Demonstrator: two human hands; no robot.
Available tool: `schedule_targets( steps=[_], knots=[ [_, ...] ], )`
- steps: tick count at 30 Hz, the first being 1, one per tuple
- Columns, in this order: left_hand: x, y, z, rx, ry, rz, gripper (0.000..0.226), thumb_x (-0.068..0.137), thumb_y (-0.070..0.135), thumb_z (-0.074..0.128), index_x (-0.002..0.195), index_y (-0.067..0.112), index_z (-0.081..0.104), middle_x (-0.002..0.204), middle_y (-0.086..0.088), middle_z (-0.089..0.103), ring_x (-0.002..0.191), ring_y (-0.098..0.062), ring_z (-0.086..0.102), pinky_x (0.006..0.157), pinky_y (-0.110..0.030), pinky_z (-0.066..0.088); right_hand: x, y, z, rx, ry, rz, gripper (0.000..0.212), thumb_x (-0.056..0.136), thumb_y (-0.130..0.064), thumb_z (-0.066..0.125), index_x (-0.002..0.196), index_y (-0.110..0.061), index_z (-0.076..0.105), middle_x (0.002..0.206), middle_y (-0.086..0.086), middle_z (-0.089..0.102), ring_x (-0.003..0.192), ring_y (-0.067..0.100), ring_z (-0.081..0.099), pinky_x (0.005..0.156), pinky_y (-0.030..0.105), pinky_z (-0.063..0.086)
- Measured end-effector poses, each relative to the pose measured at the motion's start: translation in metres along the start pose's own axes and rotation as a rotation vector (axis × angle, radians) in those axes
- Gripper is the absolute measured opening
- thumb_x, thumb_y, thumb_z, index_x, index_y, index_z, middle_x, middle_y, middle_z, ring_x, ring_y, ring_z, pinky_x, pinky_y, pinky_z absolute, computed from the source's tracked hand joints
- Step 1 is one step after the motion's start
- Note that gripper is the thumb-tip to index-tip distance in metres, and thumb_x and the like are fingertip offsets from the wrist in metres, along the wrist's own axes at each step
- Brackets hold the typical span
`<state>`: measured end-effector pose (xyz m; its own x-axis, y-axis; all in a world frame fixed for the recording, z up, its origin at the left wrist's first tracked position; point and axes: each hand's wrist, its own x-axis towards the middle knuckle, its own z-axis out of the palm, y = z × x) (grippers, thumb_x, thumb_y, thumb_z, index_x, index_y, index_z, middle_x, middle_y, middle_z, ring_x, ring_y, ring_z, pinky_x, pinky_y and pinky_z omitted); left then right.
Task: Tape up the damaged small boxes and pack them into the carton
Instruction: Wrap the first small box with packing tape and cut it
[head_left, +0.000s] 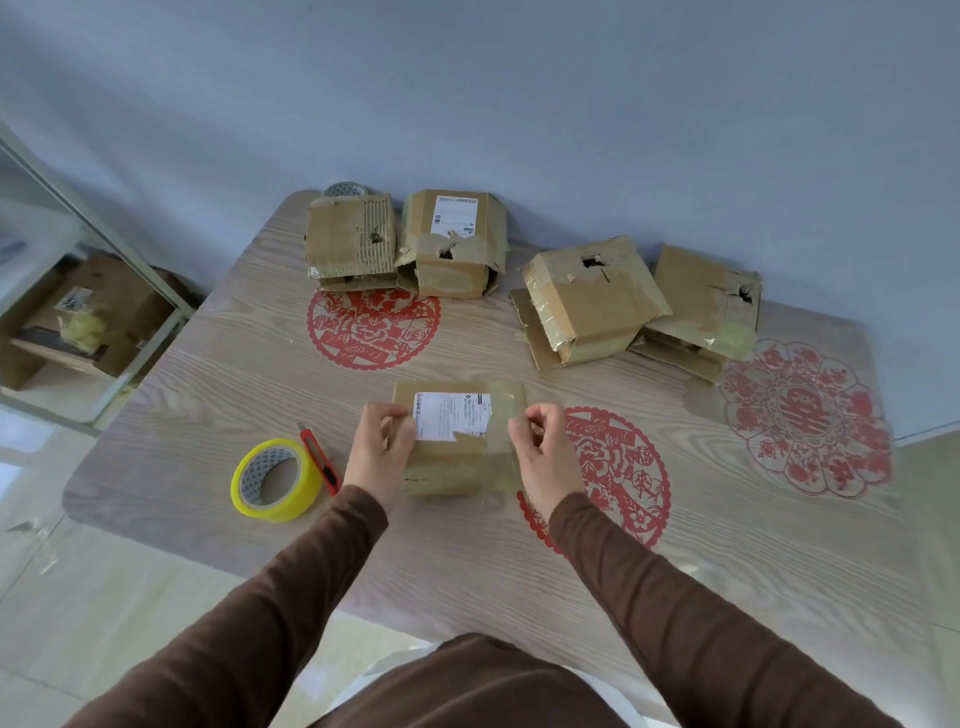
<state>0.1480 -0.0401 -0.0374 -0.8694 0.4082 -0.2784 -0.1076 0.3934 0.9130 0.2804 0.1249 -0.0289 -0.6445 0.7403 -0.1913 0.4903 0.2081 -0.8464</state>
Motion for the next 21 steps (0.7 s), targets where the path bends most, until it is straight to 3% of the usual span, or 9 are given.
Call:
schedule_targets(
  steps=[2, 5, 6, 8, 10, 13, 18, 20, 21],
  knots=[
    [-0.006, -0.023, -0.001, 0.112, -0.078, 0.065, 0.034, 0.093, 0.017, 0.062, 0.123, 0.028, 0.051, 0.121, -0.004, 0.057, 0.109, -0.022, 0.057, 0.099, -0.044, 0.05, -0.009, 0.016, 0.003, -0.006, -0.054, 0.034, 0.021, 0.099, -0.025, 0.059, 0.113, -0.018, 0.045, 0.098, -0.003, 0.061, 0.087, 0.015, 0.063, 0.082, 0.039, 0.056],
    [-0.013, -0.043, 0.001, 0.243, -0.156, 0.121, 0.062, 0.094, 0.008, 0.062, 0.147, 0.028, 0.038, 0.147, -0.006, 0.037, 0.137, -0.019, 0.039, 0.119, -0.039, 0.03, -0.017, 0.033, 0.005, -0.008, -0.119, 0.026, 0.042, 0.099, -0.019, 0.058, 0.136, -0.02, 0.039, 0.129, -0.001, 0.059, 0.111, 0.008, 0.06, 0.103, 0.039, 0.051],
    [-0.013, -0.042, 0.002, 0.261, -0.146, 0.132, 0.067, 0.095, 0.01, 0.061, 0.152, 0.028, 0.033, 0.158, -0.007, 0.026, 0.146, -0.018, 0.028, 0.121, -0.036, 0.024, -0.015, 0.034, 0.006, -0.046, -0.132, -0.013, 0.053, 0.1, -0.021, 0.057, 0.148, -0.021, 0.033, 0.144, 0.0, 0.051, 0.127, 0.009, 0.052, 0.113, 0.037, 0.043],
    [-0.006, -0.037, 0.004, 0.451, -0.125, 0.22, 0.07, 0.097, 0.023, 0.05, 0.16, 0.028, 0.02, 0.169, -0.004, 0.001, 0.154, -0.016, 0.002, 0.123, -0.035, 0.01, -0.008, 0.032, 0.008, -0.3, -0.165, -0.157, 0.069, 0.104, -0.033, 0.046, 0.161, -0.019, 0.01, 0.167, 0.0, 0.014, 0.153, 0.013, 0.014, 0.126, 0.034, 0.015],
    [0.004, -0.034, 0.008, 0.752, -0.157, 0.404, 0.07, 0.097, 0.042, 0.029, 0.161, 0.025, 0.009, 0.168, 0.0, -0.009, 0.154, -0.015, -0.015, 0.124, -0.037, -0.003, -0.002, 0.027, 0.015, -0.649, -0.236, -0.313, 0.071, 0.104, -0.052, 0.016, 0.161, -0.017, -0.008, 0.167, 0.001, -0.015, 0.154, 0.015, -0.016, 0.126, 0.039, -0.003],
    [0.011, -0.037, 0.02, 0.945, -0.202, 0.497, 0.075, 0.098, 0.059, 0.016, 0.161, 0.02, 0.007, 0.168, -0.001, -0.004, 0.154, -0.018, -0.013, 0.126, -0.039, -0.001, 0.0, 0.026, 0.026, -0.851, -0.297, -0.347, 0.086, 0.091, -0.065, -0.02, 0.159, -0.013, -0.014, 0.165, 0.006, -0.023, 0.151, 0.02, -0.026, 0.126, 0.044, -0.006],
    [0.021, -0.043, 0.023, 0.968, -0.218, 0.485, 0.074, 0.098, 0.059, 0.022, 0.16, 0.019, 0.012, 0.168, -0.004, 0.003, 0.155, -0.022, -0.007, 0.126, -0.044, 0.005, 0.006, 0.029, 0.032, -0.892, -0.353, -0.303, 0.086, 0.09, -0.067, -0.019, 0.158, -0.015, -0.017, 0.165, 0.003, -0.026, 0.15, 0.019, -0.029, 0.125, 0.046, -0.005],
    [0.023, -0.038, 0.022, 0.887, -0.237, 0.478, 0.077, 0.098, 0.058, 0.031, 0.16, 0.018, 0.006, 0.167, -0.005, -0.002, 0.154, -0.022, -0.012, 0.126, -0.043, 0.003, 0.009, 0.026, 0.026, -0.791, -0.392, -0.292, 0.088, 0.087, -0.073, -0.017, 0.157, -0.021, -0.02, 0.163, -0.001, -0.029, 0.148, 0.016, -0.032, 0.124, 0.045, -0.008],
    [0.024, -0.035, 0.02, 0.781, -0.239, 0.408, 0.081, 0.099, 0.055, 0.04, 0.16, 0.019, 0.002, 0.166, -0.004, -0.008, 0.153, -0.02, -0.015, 0.125, -0.039, -0.001, 0.01, 0.023, 0.021, -0.695, -0.4, -0.27, 0.084, 0.09, -0.072, -0.008, 0.157, -0.023, -0.021, 0.163, -0.003, -0.029, 0.148, 0.015, -0.032, 0.124, 0.042, -0.01]
  ],
)
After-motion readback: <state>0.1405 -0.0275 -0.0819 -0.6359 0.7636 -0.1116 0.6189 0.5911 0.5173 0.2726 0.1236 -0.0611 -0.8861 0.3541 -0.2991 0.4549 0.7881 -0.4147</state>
